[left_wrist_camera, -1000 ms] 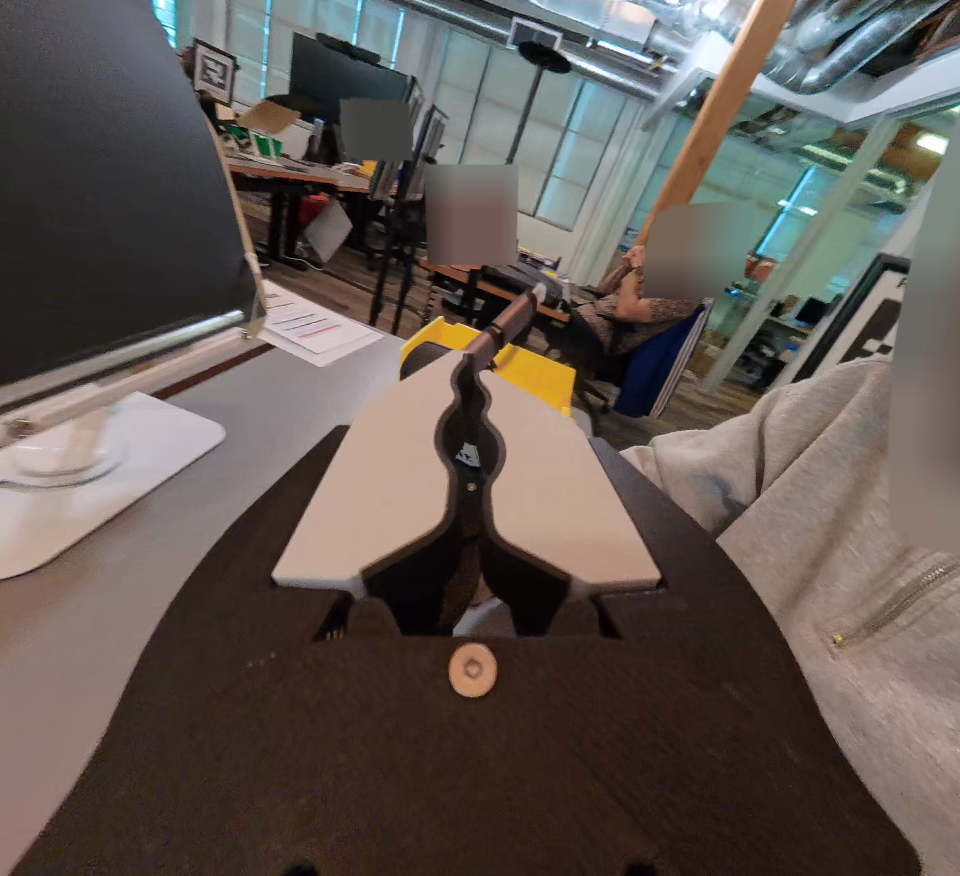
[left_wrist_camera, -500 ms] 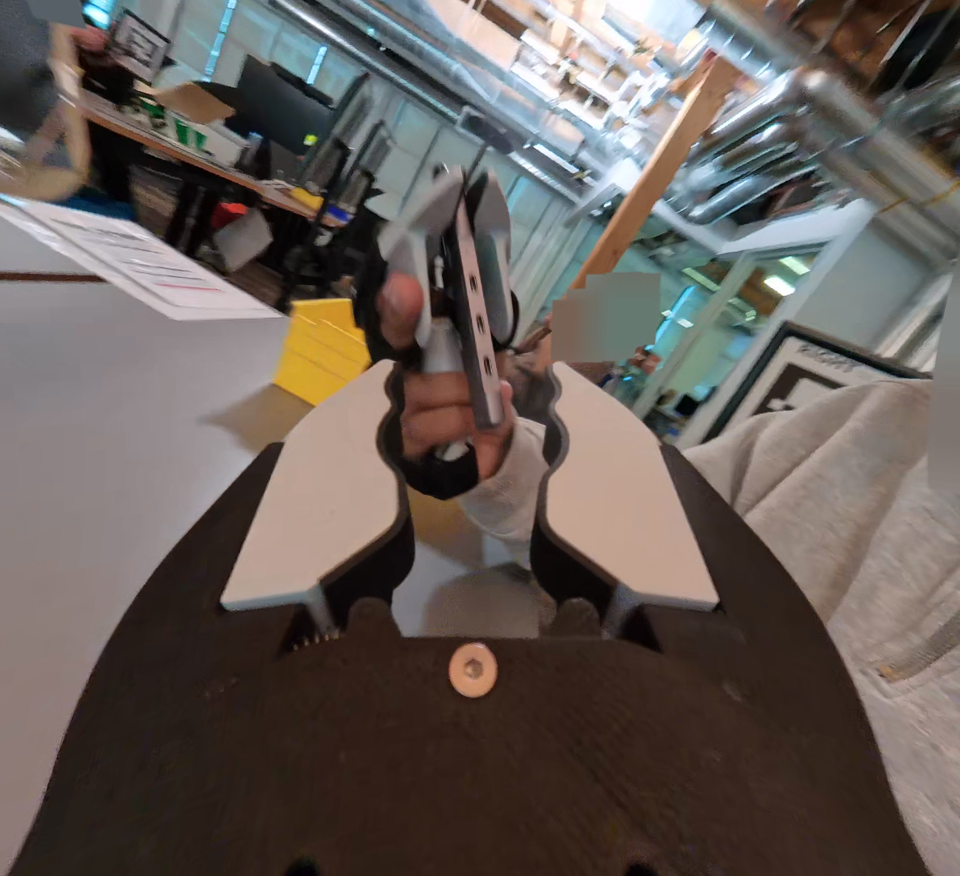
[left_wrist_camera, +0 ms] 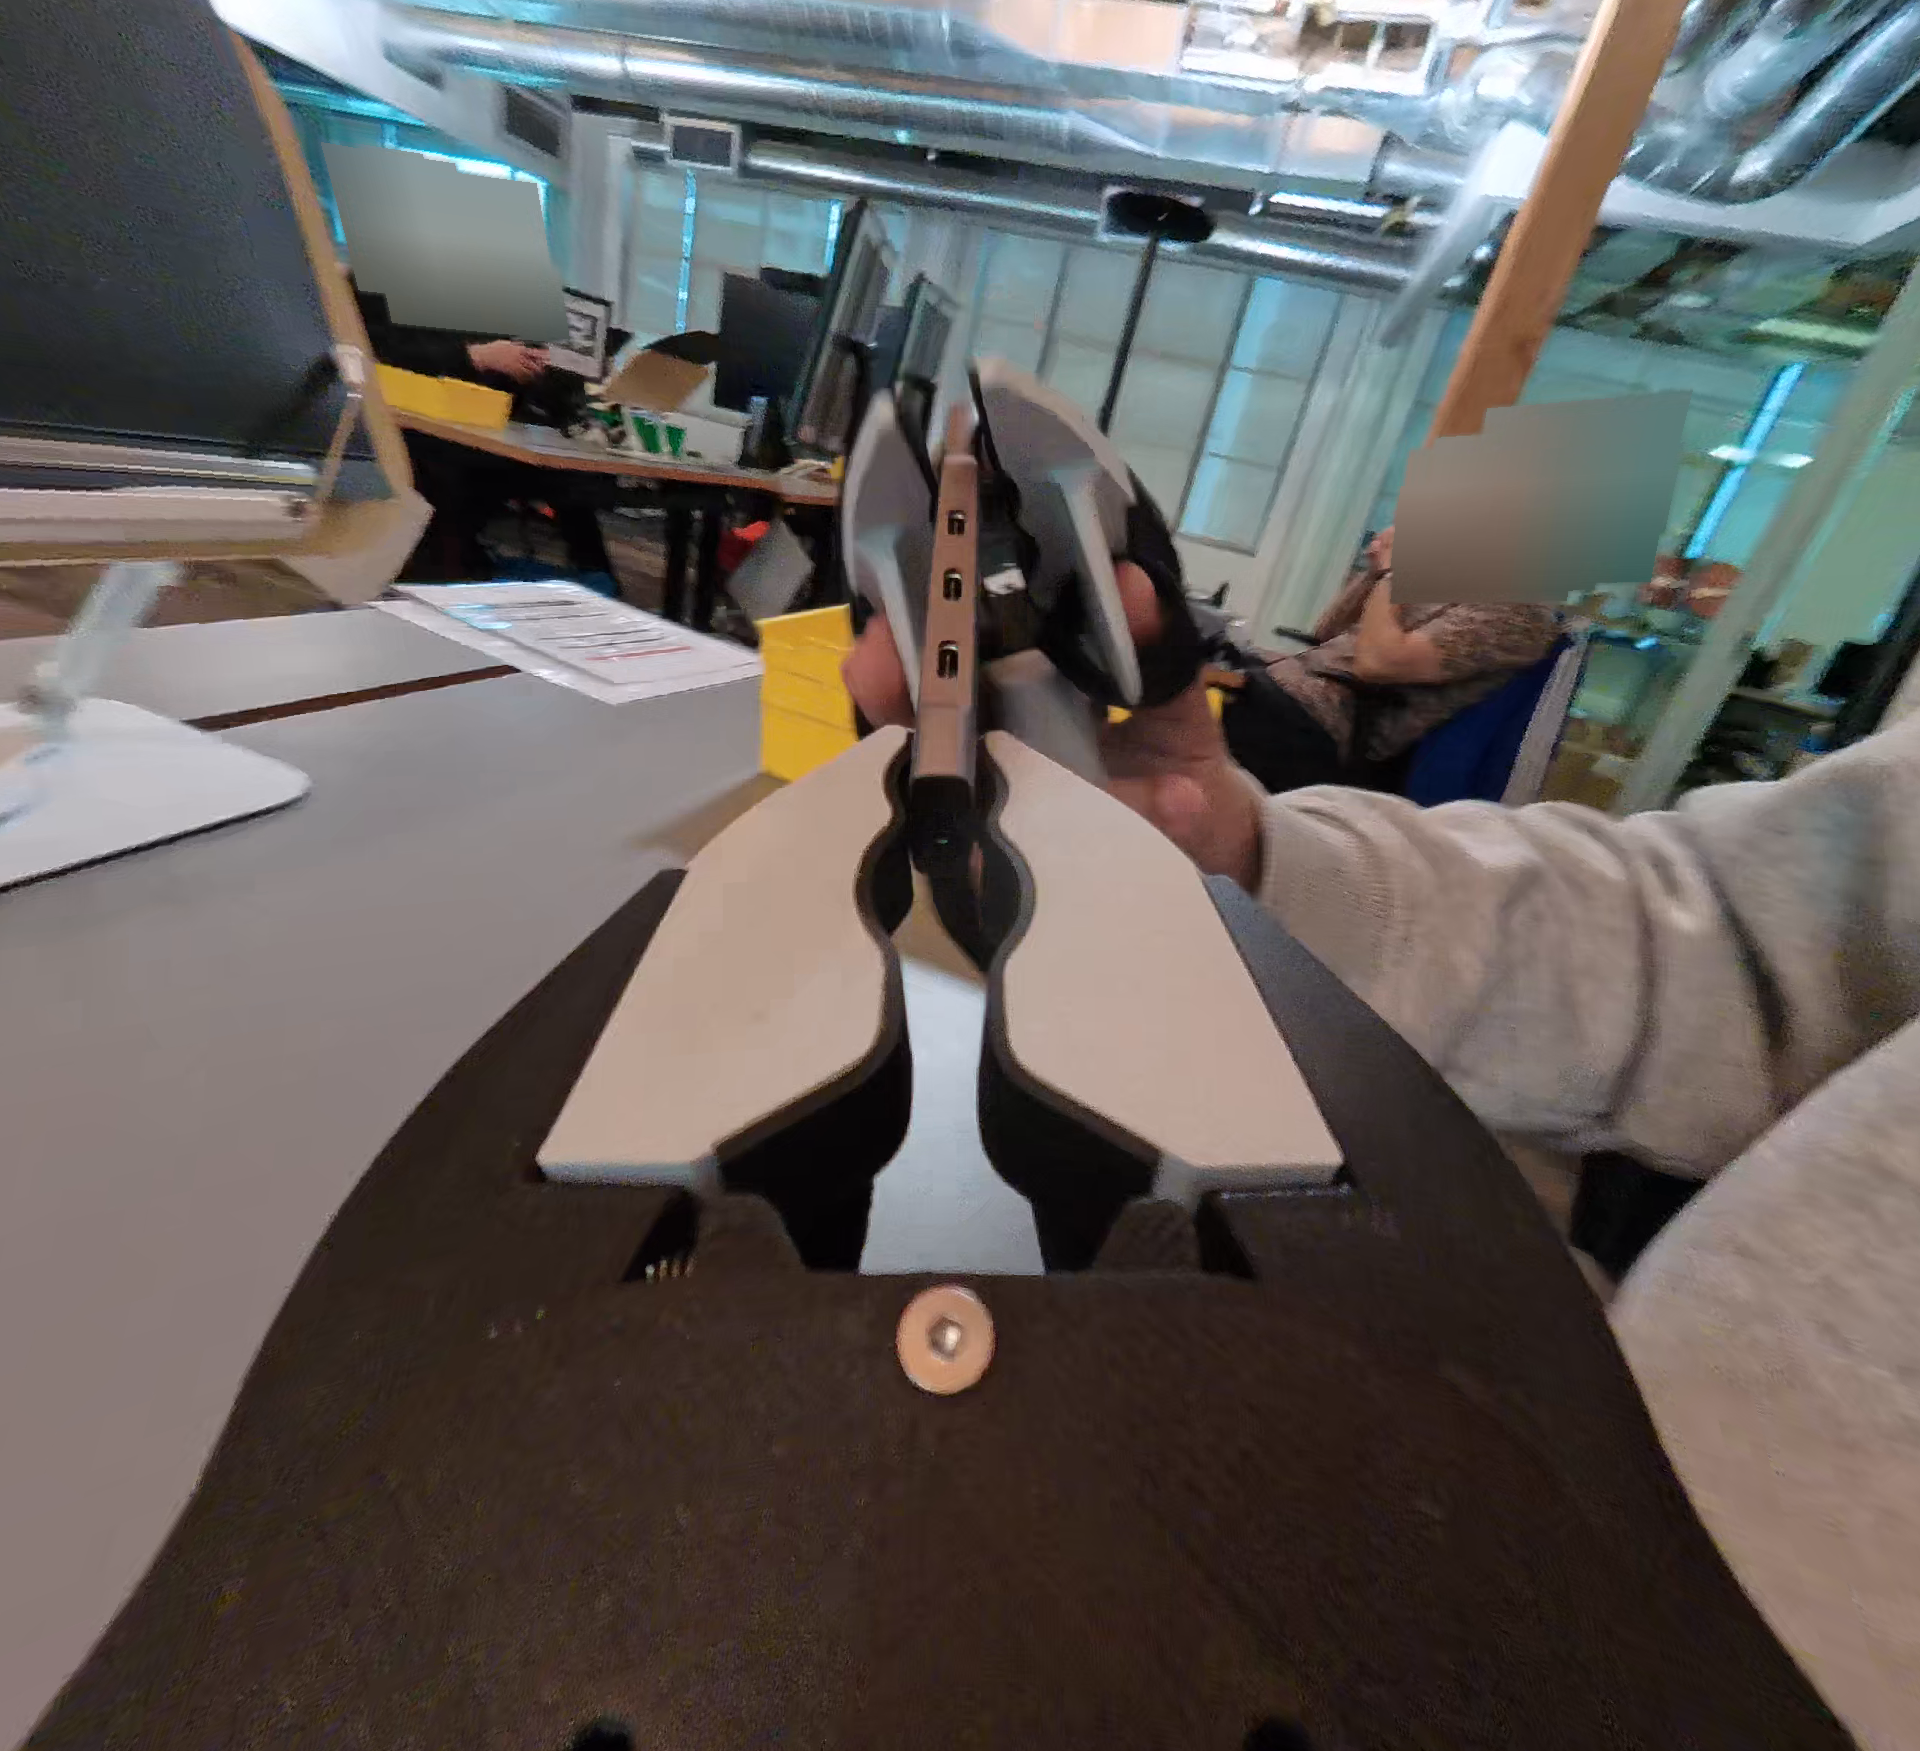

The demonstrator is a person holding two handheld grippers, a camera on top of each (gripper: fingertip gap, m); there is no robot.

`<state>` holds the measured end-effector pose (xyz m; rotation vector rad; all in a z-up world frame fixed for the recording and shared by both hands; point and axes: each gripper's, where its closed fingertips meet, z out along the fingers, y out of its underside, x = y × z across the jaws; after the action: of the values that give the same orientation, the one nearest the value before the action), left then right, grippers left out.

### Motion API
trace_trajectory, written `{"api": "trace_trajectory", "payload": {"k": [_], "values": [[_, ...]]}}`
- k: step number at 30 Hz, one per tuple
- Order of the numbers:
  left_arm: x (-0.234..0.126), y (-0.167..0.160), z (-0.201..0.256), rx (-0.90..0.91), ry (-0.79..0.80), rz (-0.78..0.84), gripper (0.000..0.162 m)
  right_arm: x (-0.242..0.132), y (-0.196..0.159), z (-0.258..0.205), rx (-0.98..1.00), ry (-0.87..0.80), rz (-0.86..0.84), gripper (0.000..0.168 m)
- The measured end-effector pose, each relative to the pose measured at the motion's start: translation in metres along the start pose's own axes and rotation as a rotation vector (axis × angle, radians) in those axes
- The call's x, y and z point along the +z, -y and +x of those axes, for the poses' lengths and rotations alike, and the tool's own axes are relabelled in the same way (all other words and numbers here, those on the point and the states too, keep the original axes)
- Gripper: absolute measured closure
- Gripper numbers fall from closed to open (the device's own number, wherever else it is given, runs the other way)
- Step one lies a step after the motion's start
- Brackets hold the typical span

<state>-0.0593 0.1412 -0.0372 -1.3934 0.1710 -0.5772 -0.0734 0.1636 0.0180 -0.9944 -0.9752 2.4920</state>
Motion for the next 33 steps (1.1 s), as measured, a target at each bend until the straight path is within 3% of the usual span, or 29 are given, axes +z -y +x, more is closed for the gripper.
{"api": "trace_trajectory", "payload": {"k": [5,9,16,20,26,30,33], "values": [[-0.006,-0.003,-0.005,0.166,0.054,-0.050,0.155,-0.032,-0.041,0.016,0.115,-0.215,-0.055,0.121],[0.003,-0.008,0.010,0.281,0.047,-0.078,0.155,-0.041,-0.074,0.011,0.191,-0.267,-0.107,0.116],[0.007,-0.012,0.019,0.445,0.089,-0.109,0.156,-0.054,-0.053,0.014,0.295,-0.225,0.006,0.115],[0.009,-0.013,0.022,0.510,0.108,-0.112,0.156,-0.059,-0.057,0.021,0.355,-0.224,-0.010,0.113],[0.001,-0.001,0.016,0.414,0.127,-0.048,0.155,-0.047,-0.095,0.022,0.494,-0.186,-0.162,0.113],[-0.014,0.016,0.010,0.182,0.083,0.075,0.155,-0.036,-0.124,0.018,0.589,-0.138,-0.293,0.117],[-0.029,0.035,0.014,0.033,0.022,0.182,0.155,-0.031,-0.123,0.023,0.568,-0.146,-0.273,0.120]]}}
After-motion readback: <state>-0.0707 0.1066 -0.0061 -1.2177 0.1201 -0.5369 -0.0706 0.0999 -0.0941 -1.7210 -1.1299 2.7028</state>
